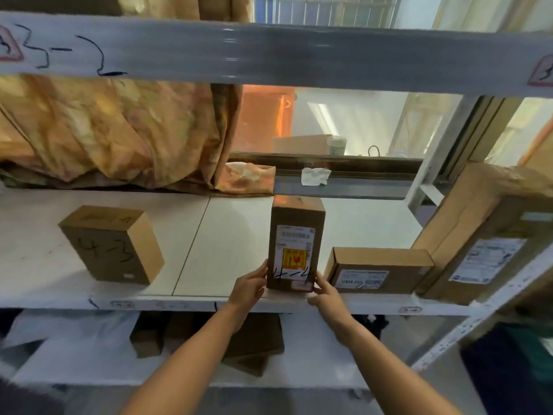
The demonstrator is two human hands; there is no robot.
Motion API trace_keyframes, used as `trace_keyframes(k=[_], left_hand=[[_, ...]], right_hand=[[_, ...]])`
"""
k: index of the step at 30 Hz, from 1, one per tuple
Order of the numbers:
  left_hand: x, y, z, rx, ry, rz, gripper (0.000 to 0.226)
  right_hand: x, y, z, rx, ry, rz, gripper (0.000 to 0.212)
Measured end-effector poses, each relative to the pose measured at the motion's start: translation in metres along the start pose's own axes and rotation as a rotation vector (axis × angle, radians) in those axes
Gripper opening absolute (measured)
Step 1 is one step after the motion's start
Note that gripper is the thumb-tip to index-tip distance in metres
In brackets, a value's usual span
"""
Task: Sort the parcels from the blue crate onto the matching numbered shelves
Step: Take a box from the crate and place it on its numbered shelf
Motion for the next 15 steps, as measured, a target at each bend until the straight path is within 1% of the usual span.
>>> trace_keyframes(k=[3, 8, 12, 15], left_hand=[[-0.002, 0.009, -0.003, -0.011, 0.004, -0.007, 0.056], [0.003, 0.009, -0.013, -0.033, 0.062, -0.010, 0.063], [0.013, 0.004, -0.013, -0.037, 0.104, -0.006, 0.061], [0.015, -0.007, -0.011, -0.054, 0.271, 0.009, 0.058]], right_hand=[[0.002, 0.008, 0.004, 0.018, -0.015, 0.014, 0.066], [0.000, 0.020, 0.023, 0.102, -0.001, 0.020, 0.069], [0.003, 0.022, 0.028, 0.111, 0.007, 0.035, 0.059], [0.006, 0.018, 0.034, 0.146, -0.069, 0.035, 0.048]])
Point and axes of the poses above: each hand's wrist, its own y-axis towards the middle knuckle, its own x-axis out of the palm, z = x × y, the point moved 4 cm from there along y, towards the middle knuckle, and after that the axes turned 13 degrees about -z, right-handed, at the moved point
